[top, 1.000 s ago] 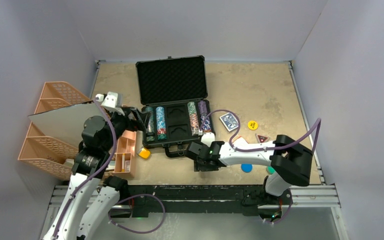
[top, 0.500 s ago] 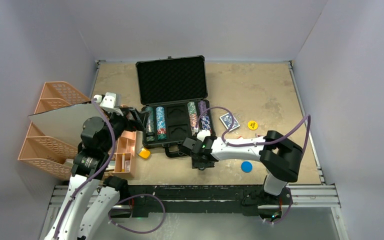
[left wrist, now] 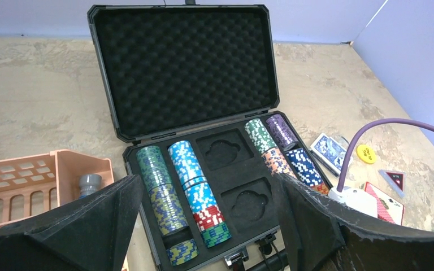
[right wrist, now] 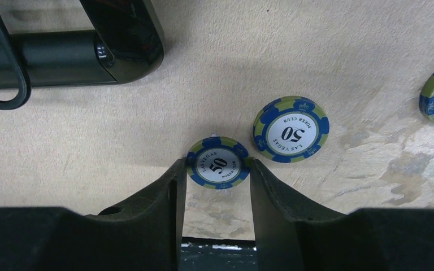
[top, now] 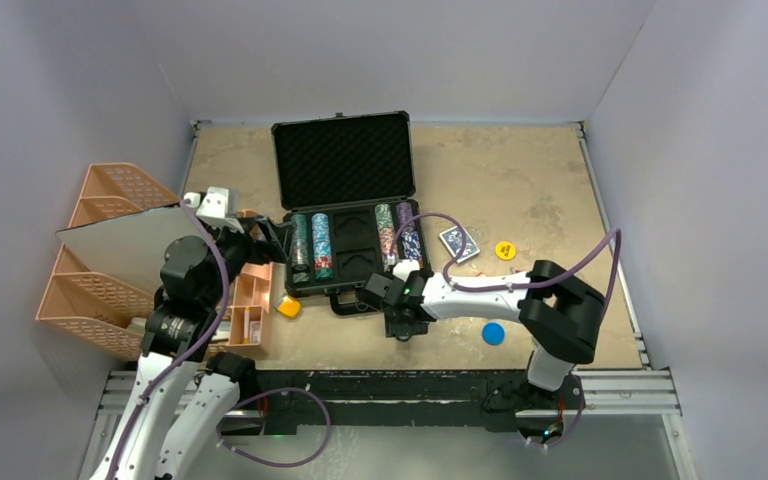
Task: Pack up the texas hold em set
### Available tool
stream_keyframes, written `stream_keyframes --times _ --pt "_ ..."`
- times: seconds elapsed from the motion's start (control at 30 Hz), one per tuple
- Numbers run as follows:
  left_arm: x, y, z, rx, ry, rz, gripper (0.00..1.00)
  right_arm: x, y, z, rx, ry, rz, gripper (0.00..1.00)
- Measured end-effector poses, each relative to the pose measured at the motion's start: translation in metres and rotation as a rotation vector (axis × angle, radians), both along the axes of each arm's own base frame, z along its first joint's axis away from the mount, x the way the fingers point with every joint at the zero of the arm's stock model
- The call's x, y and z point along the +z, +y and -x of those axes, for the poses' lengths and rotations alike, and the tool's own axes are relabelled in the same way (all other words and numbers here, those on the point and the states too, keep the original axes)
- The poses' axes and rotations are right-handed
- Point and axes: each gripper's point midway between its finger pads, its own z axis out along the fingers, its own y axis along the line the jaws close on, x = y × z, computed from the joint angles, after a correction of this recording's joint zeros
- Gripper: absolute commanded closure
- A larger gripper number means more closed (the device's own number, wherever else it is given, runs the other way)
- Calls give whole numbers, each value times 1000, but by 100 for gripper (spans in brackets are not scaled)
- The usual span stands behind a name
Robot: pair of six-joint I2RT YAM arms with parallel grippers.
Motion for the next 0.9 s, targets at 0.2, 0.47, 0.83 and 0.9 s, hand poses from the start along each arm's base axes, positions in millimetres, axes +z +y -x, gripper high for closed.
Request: stream_keyframes --times 0.2,0.47,0.83,0.9 --pt "3 3 1 12 -11 2 12 5 -4 3 10 5 8 57" --pt "5 7 2 34 -22 2 12 37 -6 -4 0 -49 -42 55" --pt "6 8 2 42 -27 2 12 45 -34 -34 -80 -102 -18 53" --pt "6 8 2 42 -27 2 12 42 -37 -35 -74 -101 -9 53"
